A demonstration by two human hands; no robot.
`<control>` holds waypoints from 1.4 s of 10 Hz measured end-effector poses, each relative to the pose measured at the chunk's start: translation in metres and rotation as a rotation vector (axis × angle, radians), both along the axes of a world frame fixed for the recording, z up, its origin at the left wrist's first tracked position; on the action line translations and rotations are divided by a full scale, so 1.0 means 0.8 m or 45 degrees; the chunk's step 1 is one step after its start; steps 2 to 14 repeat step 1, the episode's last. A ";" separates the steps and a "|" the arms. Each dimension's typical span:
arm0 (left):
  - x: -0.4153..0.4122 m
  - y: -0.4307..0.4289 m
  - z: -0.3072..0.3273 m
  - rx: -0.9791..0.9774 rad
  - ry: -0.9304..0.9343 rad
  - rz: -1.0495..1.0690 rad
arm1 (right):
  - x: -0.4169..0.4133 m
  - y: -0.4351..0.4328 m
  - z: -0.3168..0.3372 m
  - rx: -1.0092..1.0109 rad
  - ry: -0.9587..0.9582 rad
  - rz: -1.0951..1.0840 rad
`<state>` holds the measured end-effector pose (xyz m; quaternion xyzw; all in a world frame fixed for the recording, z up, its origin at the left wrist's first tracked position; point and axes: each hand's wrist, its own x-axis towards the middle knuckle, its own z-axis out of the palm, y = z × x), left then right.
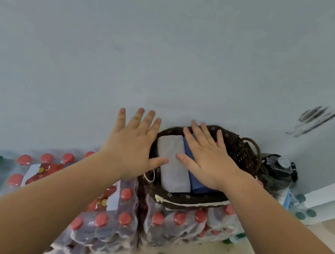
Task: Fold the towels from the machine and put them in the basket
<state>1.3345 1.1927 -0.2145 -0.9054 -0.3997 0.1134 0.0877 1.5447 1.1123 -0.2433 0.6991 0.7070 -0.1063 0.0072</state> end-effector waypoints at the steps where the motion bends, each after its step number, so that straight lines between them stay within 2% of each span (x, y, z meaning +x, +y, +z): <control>1: -0.055 0.009 0.011 0.013 -0.105 0.004 | -0.040 -0.003 0.018 0.072 0.041 -0.090; 14: -0.055 0.009 0.011 0.013 -0.105 0.004 | -0.040 -0.003 0.018 0.072 0.041 -0.090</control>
